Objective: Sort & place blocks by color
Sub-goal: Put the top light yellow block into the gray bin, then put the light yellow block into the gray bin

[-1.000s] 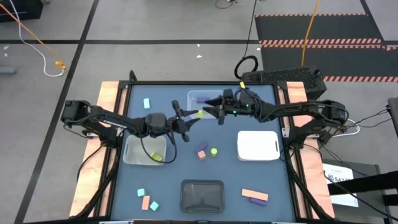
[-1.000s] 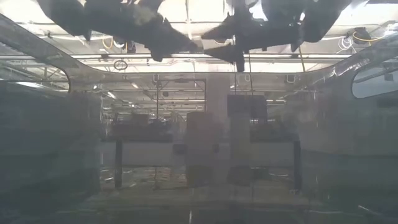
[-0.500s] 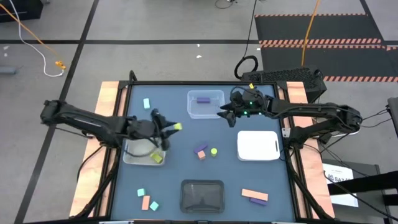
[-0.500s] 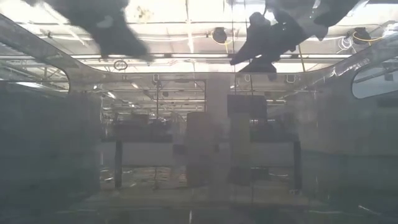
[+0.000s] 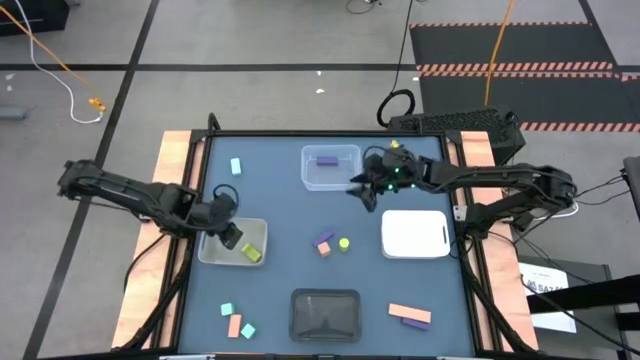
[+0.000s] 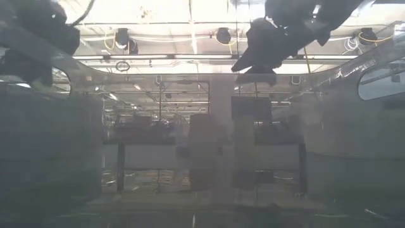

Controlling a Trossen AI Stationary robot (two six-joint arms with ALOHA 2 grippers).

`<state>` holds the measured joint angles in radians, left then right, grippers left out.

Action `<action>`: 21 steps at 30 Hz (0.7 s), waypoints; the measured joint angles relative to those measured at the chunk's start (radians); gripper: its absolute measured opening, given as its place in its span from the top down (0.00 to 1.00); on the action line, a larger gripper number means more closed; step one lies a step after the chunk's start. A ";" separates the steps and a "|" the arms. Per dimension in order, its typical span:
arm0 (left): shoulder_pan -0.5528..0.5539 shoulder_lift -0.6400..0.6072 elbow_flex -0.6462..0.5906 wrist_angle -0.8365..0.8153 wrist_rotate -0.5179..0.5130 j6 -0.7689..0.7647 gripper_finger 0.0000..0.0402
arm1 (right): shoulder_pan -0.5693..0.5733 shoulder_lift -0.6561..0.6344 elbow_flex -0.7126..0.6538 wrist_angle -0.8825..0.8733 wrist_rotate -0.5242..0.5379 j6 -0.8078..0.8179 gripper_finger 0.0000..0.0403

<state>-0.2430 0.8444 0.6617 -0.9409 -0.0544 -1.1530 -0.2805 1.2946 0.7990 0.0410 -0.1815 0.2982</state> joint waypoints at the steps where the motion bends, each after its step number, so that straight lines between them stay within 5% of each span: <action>1: -0.003 0.011 -0.007 0.002 0.012 -0.008 0.68 | 0.016 0.014 0.000 0.000 -0.018 -0.040 0.48; 5: -0.004 0.059 -0.011 -0.003 0.017 -0.040 0.67 | 0.090 0.061 0.000 0.002 -0.029 -0.213 0.48; 9: -0.004 0.089 -0.011 0.001 0.017 -0.081 0.53 | 0.167 0.114 0.000 0.006 -0.029 -0.334 0.48; 15: -0.004 0.097 -0.012 0.004 0.029 -0.067 0.34 | 0.240 0.182 0.000 0.038 -0.027 -0.363 0.48; 21: -0.004 0.098 -0.012 0.004 0.029 -0.051 0.30 | 0.290 0.209 0.000 0.089 -0.025 -0.371 0.48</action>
<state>-0.2474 0.9427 0.6502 -0.9371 -0.0254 -1.2037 0.0100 1.5033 0.7986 0.1303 -0.2070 -0.0727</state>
